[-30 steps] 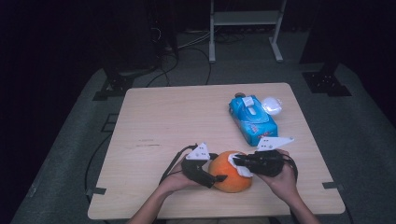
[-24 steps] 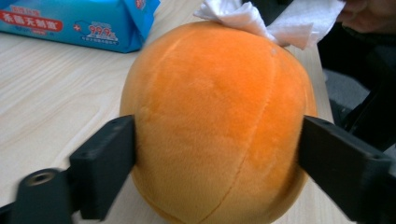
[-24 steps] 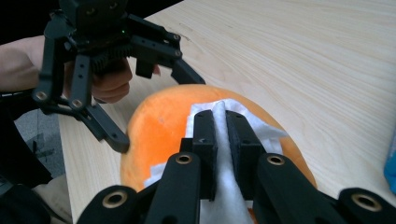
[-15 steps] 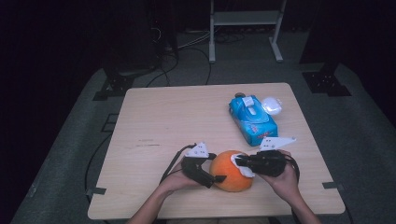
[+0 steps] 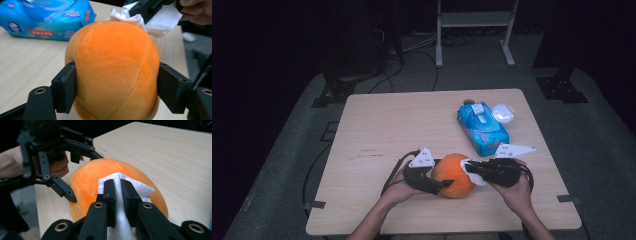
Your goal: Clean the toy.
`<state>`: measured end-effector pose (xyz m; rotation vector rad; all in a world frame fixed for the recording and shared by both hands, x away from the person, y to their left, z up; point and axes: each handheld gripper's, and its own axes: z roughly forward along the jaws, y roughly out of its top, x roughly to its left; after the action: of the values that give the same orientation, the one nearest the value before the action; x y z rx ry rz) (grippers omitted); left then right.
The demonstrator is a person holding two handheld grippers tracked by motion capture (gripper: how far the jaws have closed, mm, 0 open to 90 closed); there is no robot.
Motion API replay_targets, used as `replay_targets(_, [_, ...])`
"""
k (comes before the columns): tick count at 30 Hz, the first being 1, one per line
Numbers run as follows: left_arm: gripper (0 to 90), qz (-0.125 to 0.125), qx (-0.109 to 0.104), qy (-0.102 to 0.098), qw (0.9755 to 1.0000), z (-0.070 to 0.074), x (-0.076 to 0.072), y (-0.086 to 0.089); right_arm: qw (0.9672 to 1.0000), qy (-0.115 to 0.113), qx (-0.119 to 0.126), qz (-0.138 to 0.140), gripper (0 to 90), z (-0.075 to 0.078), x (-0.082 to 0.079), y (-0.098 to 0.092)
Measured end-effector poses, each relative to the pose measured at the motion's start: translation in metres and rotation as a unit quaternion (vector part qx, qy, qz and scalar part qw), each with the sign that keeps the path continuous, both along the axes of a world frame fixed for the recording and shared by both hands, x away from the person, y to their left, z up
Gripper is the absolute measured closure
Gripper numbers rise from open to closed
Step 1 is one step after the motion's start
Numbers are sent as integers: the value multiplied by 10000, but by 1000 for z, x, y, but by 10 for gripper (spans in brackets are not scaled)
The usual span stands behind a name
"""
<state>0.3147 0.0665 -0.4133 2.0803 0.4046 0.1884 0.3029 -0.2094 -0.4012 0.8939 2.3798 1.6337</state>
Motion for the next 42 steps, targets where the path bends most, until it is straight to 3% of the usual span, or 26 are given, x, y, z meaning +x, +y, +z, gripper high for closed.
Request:
replay_targets(2, [260, 10, 133, 23, 9999, -4, -1, -4, 9998, 125, 138, -16, 823, -3, 1, 1])
replay_targets(5, [260, -75, 256, -48, 9996, -5, -5, -12, 9998, 1, 157, 158, 823, 1, -4, 10])
replay_targets(8, [246, -82, 313, -103, 9994, -4, -7, -13, 9995, -210, -97, 192, 823, 6, -7, 16])
replay_targets(11, [172, -86, 128, 147, 9998, -10, -1, -7, 9997, -130, -128, 153, 823, 1, -4, 10])
replay_targets(13, [115, -44, 115, 357, 9993, -14, 4, -4, 9997, -101, -211, 113, 823, -2, -4, 8])
replay_targets(15, [123, -4, -7, 523, 9986, -18, 8, 0, 9994, -106, -335, 77, 822, -4, -4, 8])
replay_targets(19, [241, 57, -17, 451, 9990, -12, 6, -1, 9993, -170, -340, 72, 821, -1, -5, 12])
replay_targets(21, [248, 3, 32, 350, 9994, -6, 2, -6, 9993, -220, -227, 220, 821, 3, -9, 18])
replay_targets(23, [247, -30, 163, 218, 9996, -3, -2, -9, 9984, -353, -329, 289, 822, 7, -13, 23])
replay_targets(24, [244, -39, 141, 244, 9996, -4, -2, -8, 9982, -367, -369, 289, 822, 7, -13, 23])
replay_targets(26, [218, -53, 48, 393, 9992, -9, 1, -5, 9986, -271, -358, 281, 822, 3, -10, 20])
replay_targets(32, [102, 17, -202, 520, 9984, -14, 9, 4, 9985, -153, -510, 104, 822, -6, -7, 8])
replay_targets(35, [108, 57, -368, 922, 9950, -26, 14, 2, 9989, -24, -460, 48, 823, -10, -5, 1])
replay_targets(39, [256, 142, -298, 772, 9965, -21, 10, 1, 9992, -69, -397, 46, 822, -8, -6, 7])
replay_targets(42, [282, 71, -195, 568, 9982, -12, 3, -3, 9994, -183, -205, 206, 822, -1, -10, 13])
